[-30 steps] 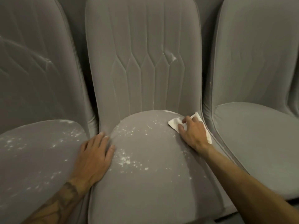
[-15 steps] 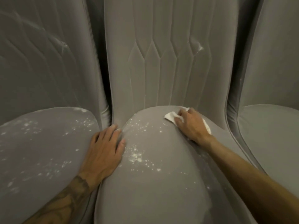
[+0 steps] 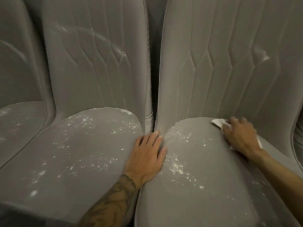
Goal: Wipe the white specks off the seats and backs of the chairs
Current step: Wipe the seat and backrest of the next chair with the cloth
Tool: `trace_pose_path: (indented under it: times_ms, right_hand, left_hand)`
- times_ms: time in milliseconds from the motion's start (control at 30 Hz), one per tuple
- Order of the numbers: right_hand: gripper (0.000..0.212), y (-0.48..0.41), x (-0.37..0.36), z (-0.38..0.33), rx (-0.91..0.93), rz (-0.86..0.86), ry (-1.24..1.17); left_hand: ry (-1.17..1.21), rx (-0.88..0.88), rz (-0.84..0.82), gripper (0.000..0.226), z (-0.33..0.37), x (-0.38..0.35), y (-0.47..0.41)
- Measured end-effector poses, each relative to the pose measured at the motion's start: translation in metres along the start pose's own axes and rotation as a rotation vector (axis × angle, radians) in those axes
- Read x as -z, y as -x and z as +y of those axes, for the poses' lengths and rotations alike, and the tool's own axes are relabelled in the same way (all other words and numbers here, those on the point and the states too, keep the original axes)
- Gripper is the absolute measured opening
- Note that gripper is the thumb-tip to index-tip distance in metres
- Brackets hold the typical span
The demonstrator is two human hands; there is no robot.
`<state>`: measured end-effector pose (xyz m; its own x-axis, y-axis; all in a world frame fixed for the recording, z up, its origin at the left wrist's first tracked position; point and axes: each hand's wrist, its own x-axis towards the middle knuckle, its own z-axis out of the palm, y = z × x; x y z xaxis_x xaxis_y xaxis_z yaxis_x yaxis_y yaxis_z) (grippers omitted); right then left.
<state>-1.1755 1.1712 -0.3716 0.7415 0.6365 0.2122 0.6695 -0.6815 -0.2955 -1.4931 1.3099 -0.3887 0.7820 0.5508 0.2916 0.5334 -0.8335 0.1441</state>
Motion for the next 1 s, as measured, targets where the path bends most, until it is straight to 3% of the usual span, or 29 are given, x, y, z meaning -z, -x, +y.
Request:
trace_pose_path:
  times_ms: [100, 233, 333, 400, 500, 600, 700, 800, 933, 1000]
  right_hand:
    - [0.033, -0.006, -0.007, -0.024, -0.111, 0.036, -0.04]
    - [0.028, 0.017, -0.019, -0.087, 0.135, -0.067, -0.143]
    - [0.022, 0.027, -0.011, -0.071, 0.251, -0.139, -0.152]
    - [0.022, 0.021, -0.002, -0.035, 0.201, -0.107, -0.075]
    - [0.029, 0.004, 0.006, 0.007, -0.035, -0.024, 0.041]
    - [0.033, -0.007, -0.006, -0.027, -0.144, 0.008, 0.022]
    - [0.03, -0.001, -0.021, -0.078, 0.055, -0.045, -0.045]
    - [0.026, 0.008, -0.016, -0.067, 0.217, -0.127, -0.084]
    - [0.029, -0.004, -0.003, -0.016, 0.017, -0.03, 0.014]
    - [0.032, -0.013, -0.007, -0.026, -0.11, 0.005, 0.016]
  left_hand:
    - [-0.009, 0.006, 0.001, 0.045, -0.002, -0.002, 0.002]
    - [-0.028, 0.018, -0.006, 0.046, -0.004, 0.0, 0.004]
    - [-0.028, 0.002, -0.003, 0.047, -0.004, 0.001, 0.005]
    - [-0.017, 0.002, 0.009, 0.046, -0.004, 0.0, 0.004]
    - [-0.004, -0.001, 0.008, 0.047, -0.002, -0.001, 0.003]
    - [-0.009, 0.0, 0.005, 0.047, -0.002, 0.0, 0.003]
    - [-0.015, 0.009, 0.01, 0.047, -0.002, 0.001, 0.004]
    - [-0.002, 0.005, 0.007, 0.048, -0.003, -0.001, 0.004]
    - [-0.001, 0.006, 0.008, 0.05, -0.004, -0.004, 0.003]
    - [-0.003, 0.007, -0.005, 0.051, -0.004, -0.004, 0.003]
